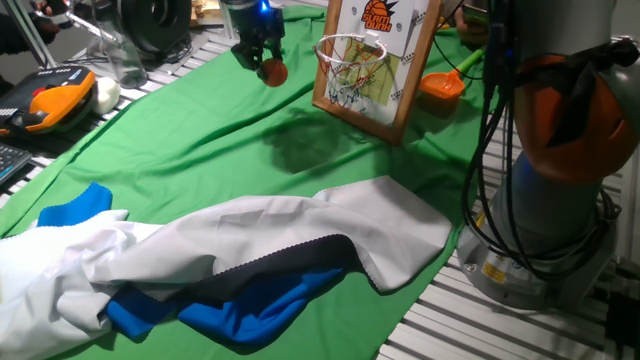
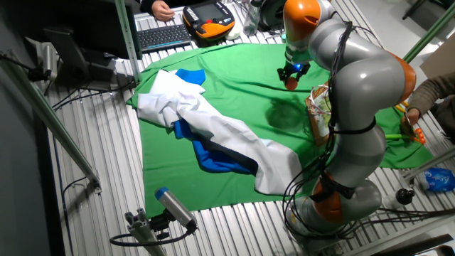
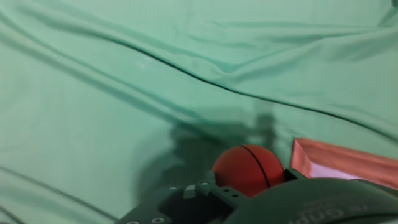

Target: Grab a basketball, release it and shoot it into the basket

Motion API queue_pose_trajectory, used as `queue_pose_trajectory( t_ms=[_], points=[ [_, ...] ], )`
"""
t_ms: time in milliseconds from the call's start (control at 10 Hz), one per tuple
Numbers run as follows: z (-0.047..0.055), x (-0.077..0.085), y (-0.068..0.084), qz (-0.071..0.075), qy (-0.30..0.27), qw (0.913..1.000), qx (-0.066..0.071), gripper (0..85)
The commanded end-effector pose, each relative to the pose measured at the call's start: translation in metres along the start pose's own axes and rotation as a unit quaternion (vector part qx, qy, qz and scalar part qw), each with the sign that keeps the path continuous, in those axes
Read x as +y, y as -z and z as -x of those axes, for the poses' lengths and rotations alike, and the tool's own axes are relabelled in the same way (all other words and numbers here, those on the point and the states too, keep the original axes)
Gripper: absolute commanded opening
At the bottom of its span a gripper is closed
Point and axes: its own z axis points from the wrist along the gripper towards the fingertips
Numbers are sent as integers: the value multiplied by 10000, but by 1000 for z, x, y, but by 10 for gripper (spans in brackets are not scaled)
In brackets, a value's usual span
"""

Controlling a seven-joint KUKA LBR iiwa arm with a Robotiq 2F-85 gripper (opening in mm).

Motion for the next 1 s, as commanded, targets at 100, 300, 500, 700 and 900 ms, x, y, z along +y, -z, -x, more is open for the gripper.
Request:
queue_pose_trajectory(
  t_ms=[100,300,500,700,900],
  points=[
    [-11,-11,27,-75,47,9999,101,0],
    [-20,-21,43,-180,110,9996,186,0],
    [-23,-32,57,-253,199,9991,291,0],
    [-24,-40,64,-410,275,9983,307,0],
    [-23,-46,68,-366,295,9983,356,0]
  ],
)
